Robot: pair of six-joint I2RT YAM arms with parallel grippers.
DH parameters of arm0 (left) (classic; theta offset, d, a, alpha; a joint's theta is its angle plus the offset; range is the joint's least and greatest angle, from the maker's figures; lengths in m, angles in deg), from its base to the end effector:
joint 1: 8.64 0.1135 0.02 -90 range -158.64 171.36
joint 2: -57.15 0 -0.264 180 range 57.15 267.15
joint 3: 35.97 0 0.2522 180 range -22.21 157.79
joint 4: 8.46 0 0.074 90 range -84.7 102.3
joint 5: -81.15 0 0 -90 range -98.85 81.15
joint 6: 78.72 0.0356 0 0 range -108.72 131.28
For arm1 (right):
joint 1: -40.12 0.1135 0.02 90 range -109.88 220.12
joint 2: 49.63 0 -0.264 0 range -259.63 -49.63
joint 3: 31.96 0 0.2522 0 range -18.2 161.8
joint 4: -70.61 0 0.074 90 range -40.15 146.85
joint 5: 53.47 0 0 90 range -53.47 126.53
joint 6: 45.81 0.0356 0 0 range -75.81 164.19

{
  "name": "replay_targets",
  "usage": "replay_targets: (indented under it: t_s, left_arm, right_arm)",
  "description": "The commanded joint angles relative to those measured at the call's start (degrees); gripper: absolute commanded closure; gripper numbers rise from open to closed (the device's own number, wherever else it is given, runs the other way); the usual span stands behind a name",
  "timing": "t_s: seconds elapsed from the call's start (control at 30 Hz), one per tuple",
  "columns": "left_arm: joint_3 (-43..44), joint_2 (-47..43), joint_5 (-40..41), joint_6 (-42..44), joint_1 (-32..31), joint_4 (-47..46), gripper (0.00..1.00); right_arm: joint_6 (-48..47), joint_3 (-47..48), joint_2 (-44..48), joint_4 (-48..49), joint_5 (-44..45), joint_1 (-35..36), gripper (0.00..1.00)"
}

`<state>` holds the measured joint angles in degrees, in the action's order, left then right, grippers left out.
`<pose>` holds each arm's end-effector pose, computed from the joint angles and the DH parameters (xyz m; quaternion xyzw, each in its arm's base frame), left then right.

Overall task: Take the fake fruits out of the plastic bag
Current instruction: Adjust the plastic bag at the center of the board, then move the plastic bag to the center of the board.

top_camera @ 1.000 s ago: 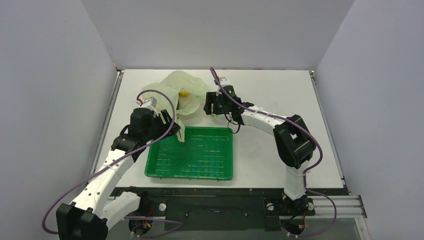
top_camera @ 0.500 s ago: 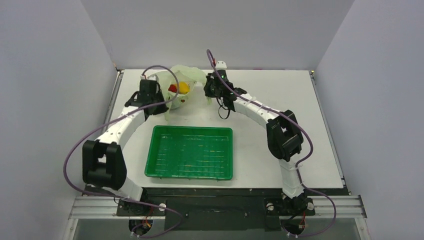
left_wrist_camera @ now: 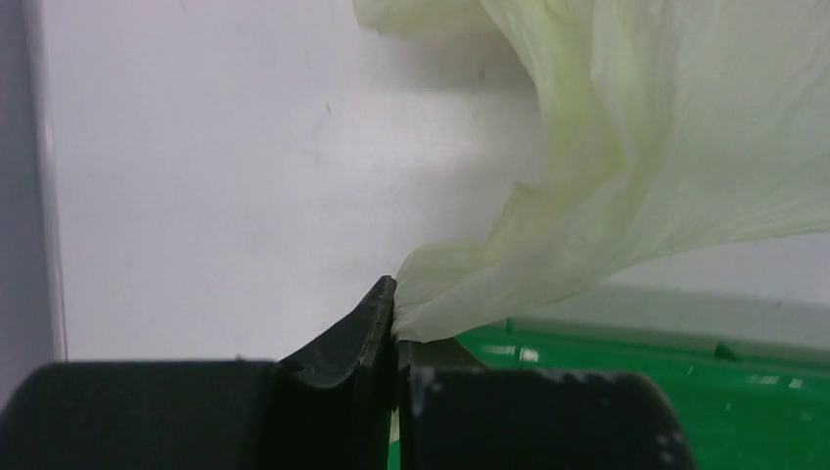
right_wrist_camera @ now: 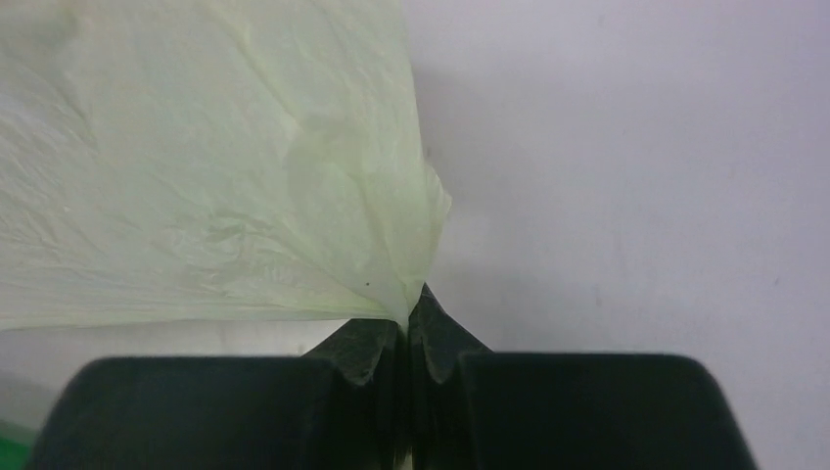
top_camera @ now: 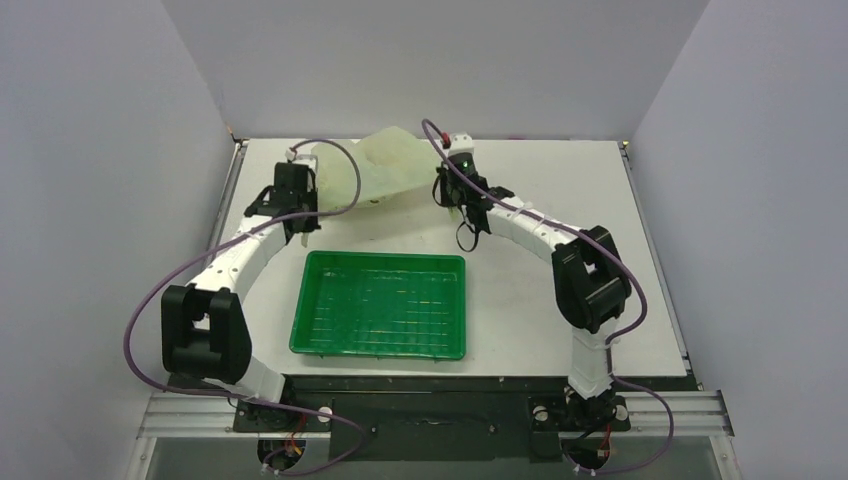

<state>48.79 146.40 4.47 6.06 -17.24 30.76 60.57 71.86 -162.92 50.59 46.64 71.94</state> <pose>0.3438 -0.0437 0.2827 -0.0186 0.9143 0.0589 0.4004 0.4010 0.2415 0.2608 -0.0716 0.8586 0.1355 0.4892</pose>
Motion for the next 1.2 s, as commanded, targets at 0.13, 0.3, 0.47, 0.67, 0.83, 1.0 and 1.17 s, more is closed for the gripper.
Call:
replay_targets:
  t_s: [0.13,0.3,0.47,0.67,0.83,1.0,1.17]
  left_arm:
    - [-13.42,-7.08,-7.75,0.09,0.79,5.89,1.00]
    - [-13.54,-10.29,-8.58,0.33,0.70,7.89,1.00]
    - [-13.61,-16.62,-4.98,-0.26,0.76,9.52,0.96]
    - [-12.85,-23.14,-8.30,-0.75,0.80,11.10,0.65]
    - [-9.75,-26.83,-14.22,-2.25,0.51,9.24,0.57]
    - [-7.61,-25.07,-16.29,-2.03,-1.72,4.77,0.56]
    - [-3.99,-17.21,-10.12,1.37,-8.92,-0.40,0.55]
  right_arm:
    - [-0.59,-14.72,7.33,-1.32,8.86,1.07,1.00]
    - [-0.51,-13.22,9.28,-6.95,9.87,2.06,0.95]
    - [1.81,-12.91,13.01,-10.13,6.19,3.52,0.69]
    - [1.45,-12.83,17.12,-13.24,11.19,8.33,0.48]
    - [1.96,-9.89,20.14,-16.13,12.39,11.56,0.41]
    - [6.34,-10.34,23.57,-13.18,9.89,12.92,0.41]
    - [15.44,-16.74,24.50,2.80,-1.33,13.33,0.48]
